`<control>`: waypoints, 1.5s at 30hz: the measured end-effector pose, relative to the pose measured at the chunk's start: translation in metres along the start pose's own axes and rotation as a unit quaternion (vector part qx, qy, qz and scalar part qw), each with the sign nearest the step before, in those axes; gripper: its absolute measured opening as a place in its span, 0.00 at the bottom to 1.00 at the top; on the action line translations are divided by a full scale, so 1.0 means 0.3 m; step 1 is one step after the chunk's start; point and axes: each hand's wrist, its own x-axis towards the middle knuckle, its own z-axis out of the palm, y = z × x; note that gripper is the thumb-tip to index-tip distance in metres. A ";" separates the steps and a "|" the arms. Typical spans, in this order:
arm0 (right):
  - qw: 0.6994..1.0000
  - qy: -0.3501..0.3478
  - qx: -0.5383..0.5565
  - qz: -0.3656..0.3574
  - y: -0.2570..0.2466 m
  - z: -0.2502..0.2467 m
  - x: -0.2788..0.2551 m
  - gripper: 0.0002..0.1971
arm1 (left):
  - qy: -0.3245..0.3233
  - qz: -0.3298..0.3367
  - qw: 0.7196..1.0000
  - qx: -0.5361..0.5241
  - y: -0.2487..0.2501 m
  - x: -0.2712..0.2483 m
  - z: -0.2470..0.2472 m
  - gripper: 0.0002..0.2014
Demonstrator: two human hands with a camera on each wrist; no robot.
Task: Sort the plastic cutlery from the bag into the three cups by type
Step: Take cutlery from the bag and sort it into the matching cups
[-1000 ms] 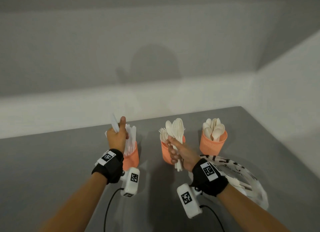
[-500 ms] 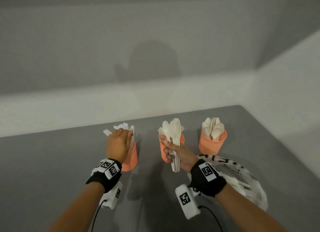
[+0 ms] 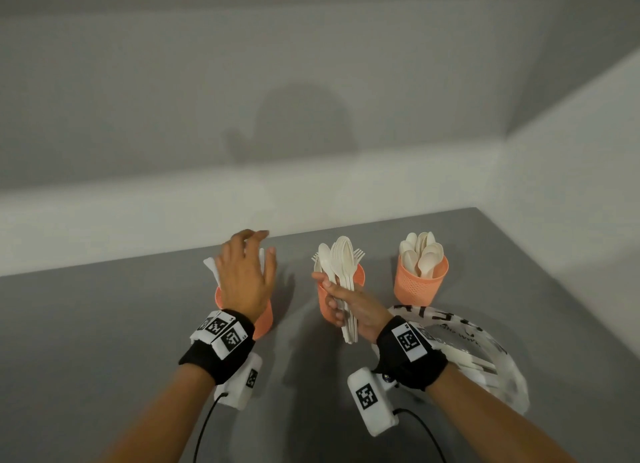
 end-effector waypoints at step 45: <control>0.999 -0.002 0.035 0.036 -0.013 -0.018 -0.069 0.22 | -0.190 -0.294 0.820 -0.453 0.256 -0.062 0.088 0.02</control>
